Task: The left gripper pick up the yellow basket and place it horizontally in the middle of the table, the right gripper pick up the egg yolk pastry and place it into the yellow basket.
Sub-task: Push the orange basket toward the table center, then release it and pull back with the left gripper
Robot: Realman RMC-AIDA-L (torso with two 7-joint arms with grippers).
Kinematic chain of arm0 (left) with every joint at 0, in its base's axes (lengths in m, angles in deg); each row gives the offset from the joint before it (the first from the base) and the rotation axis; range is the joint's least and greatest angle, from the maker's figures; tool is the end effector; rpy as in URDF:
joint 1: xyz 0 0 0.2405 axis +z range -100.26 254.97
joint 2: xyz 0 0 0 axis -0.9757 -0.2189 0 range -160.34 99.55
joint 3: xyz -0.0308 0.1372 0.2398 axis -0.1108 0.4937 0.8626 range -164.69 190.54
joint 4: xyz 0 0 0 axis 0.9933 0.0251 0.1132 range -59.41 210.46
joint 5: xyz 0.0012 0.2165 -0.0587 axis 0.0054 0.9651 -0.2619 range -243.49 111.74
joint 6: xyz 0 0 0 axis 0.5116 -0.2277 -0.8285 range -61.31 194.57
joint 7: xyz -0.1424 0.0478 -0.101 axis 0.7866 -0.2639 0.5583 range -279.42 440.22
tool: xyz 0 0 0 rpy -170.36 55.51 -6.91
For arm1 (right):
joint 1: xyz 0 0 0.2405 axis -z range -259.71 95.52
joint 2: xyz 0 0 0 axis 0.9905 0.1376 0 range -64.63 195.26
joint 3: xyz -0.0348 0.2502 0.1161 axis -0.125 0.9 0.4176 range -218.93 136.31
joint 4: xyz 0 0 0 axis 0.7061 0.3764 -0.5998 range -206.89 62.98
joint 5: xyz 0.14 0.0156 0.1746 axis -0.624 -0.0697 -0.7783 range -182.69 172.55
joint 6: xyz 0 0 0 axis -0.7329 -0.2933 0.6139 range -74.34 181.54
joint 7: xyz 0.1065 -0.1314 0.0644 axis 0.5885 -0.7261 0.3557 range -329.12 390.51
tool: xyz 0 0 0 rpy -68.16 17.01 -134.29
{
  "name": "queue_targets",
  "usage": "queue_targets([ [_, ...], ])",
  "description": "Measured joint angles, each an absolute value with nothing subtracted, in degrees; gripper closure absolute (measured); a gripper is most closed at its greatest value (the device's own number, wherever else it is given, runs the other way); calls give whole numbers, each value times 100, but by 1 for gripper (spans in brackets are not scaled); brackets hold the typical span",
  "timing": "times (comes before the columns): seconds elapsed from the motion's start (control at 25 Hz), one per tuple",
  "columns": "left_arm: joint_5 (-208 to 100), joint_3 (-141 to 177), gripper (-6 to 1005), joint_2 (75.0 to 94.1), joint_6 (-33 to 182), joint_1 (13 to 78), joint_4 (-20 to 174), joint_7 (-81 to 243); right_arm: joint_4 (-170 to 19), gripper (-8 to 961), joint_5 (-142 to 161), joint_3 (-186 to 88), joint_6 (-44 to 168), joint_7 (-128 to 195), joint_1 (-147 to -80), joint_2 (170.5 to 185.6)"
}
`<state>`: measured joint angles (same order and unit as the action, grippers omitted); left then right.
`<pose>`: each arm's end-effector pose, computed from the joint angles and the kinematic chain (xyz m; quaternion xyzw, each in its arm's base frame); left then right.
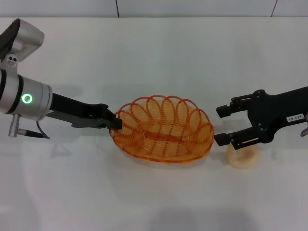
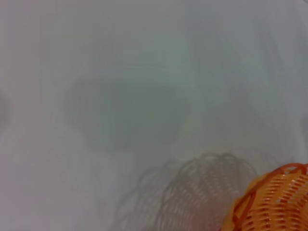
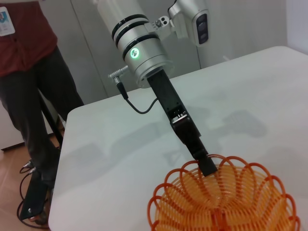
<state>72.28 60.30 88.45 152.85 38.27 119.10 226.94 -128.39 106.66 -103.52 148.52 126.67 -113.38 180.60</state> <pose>-0.2700 0.3864 -0.0597 -0.7813 -0.6208 -0.0329 0.0552 0.2127 0.3625 -0.0275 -0.9830 0.1320 0.1260 0.0200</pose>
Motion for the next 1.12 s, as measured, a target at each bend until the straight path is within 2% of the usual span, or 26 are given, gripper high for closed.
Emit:
queue_targets([
  [0.72, 7052, 6029, 931, 8853, 15277, 3886, 11833, 22691, -12843, 198, 10655, -10362, 14860, 12667, -11338, 18061],
  [1.12, 7052, 5997, 879, 8833, 15301, 3886, 11832, 22727, -12844, 199, 10654, -10362, 14861, 12667, -11338, 18063],
])
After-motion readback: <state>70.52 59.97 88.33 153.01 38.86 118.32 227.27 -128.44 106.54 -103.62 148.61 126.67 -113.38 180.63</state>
